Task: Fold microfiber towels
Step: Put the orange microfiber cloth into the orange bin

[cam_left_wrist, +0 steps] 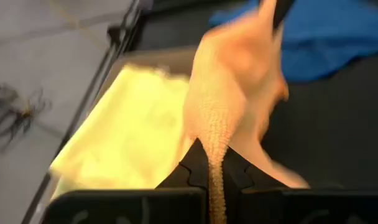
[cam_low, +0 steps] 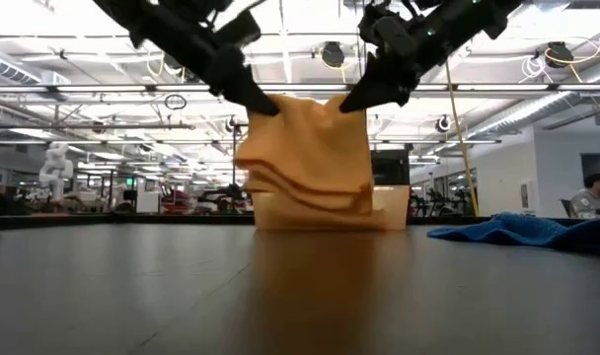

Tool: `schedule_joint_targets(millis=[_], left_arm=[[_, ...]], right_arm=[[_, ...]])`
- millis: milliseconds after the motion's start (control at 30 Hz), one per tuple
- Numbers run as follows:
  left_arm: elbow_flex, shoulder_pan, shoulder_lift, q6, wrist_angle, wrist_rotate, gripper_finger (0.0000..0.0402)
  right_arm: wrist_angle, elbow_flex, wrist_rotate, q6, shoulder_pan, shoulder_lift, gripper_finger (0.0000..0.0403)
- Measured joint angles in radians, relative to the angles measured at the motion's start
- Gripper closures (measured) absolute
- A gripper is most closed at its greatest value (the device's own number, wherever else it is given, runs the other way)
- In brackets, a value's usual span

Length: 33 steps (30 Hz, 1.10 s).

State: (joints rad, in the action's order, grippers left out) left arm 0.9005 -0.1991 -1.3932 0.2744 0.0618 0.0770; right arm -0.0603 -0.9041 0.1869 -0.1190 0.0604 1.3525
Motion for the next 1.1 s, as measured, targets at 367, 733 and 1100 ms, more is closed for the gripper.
schedule_joint_targets(millis=[367,733,1100], left_arm=[[0.185,-0.278,-0.247,0.124,-0.005,-0.141,0.0395],[0.372,-0.374,-0.522,0.151,-0.004,-0.16,0.0387],[0.442,-0.392,-0.544,0.132,0.003,-0.072,0.029]], right_arm=[[-0.033,-0.001,-0.003,0.105,0.302,-0.003,0.0402],[-0.004,-0.002,-0.139,0.169,0.521,0.142,0.0399],[0.028,-0.001,-0.13,0.218,0.577,0.177,0.0291]])
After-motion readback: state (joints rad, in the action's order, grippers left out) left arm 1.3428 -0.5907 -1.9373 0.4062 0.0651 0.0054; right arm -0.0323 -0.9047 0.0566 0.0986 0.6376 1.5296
